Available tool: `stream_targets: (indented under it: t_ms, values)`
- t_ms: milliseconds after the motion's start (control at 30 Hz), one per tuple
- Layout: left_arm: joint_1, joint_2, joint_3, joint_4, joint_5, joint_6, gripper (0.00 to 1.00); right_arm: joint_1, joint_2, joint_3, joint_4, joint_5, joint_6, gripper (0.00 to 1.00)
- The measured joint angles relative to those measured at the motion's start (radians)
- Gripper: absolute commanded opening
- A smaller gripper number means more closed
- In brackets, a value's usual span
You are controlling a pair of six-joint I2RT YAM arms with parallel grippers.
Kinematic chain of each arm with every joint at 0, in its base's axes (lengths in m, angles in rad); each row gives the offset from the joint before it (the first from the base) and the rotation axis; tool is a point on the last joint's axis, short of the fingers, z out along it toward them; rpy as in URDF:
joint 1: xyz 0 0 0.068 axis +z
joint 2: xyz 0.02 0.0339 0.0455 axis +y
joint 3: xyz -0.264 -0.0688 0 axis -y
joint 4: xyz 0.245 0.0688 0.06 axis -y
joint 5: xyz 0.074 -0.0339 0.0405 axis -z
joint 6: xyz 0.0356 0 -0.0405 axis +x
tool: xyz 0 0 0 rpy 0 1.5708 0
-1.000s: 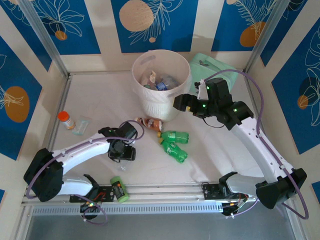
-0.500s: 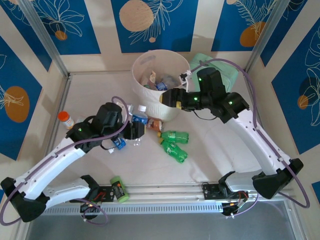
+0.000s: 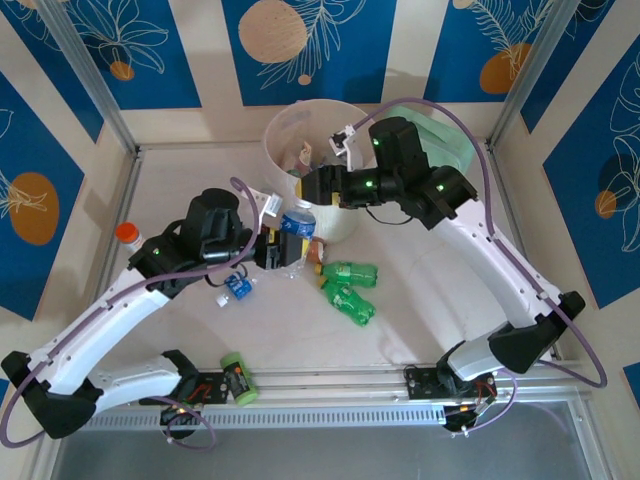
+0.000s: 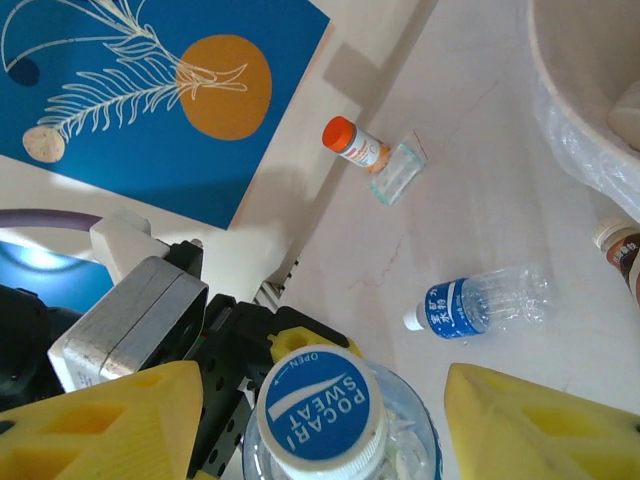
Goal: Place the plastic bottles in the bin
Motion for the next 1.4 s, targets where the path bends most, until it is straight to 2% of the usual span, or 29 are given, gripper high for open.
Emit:
stream_targets:
  t_ms: [267, 533, 600, 700, 833, 967, 1167, 1267, 1400]
  values:
    - [0.0, 0.004, 0.013, 0.003, 0.01, 0.014, 0.58, 0.024, 0.021, 0.002, -0.021, 0.025, -0.022, 0.52]
    - [0.0, 0.013, 0.013, 0.001, 0.009, 0.014, 0.59, 0.035, 0.021, 0.009, -0.03, 0.05, -0.041, 0.31]
    - [0.0, 0.015, 0.013, 0.002, 0.009, 0.012, 0.67, 0.035, 0.021, 0.012, -0.037, 0.058, -0.049, 0.26]
    - [0.0, 0.019, 0.013, 0.017, 0.001, 0.003, 0.98, 0.035, 0.021, 0.02, -0.046, 0.069, -0.052, 0.19]
    - [0.0, 0.018, 0.013, 0.026, -0.038, -0.014, 1.0, 0.028, 0.035, 0.059, -0.051, 0.089, -0.052, 0.17]
    - [0.0, 0.015, 0.039, -0.004, -0.119, -0.023, 1.0, -0.021, 0.046, 0.102, -0.051, 0.105, -0.045, 0.17]
    - [0.017, -0.05, 0.088, -0.122, -0.358, -0.042, 1.0, -0.146, 0.087, 0.172, -0.01, 0.124, 0.014, 0.17]
    - [0.043, -0.093, 0.083, -0.183, -0.459, -0.052, 1.0, -0.203, 0.12, 0.2, 0.014, 0.126, 0.055, 0.17]
    - [0.101, -0.126, 0.037, -0.23, -0.521, -0.075, 1.0, -0.256, 0.169, 0.241, 0.047, 0.134, 0.095, 0.17]
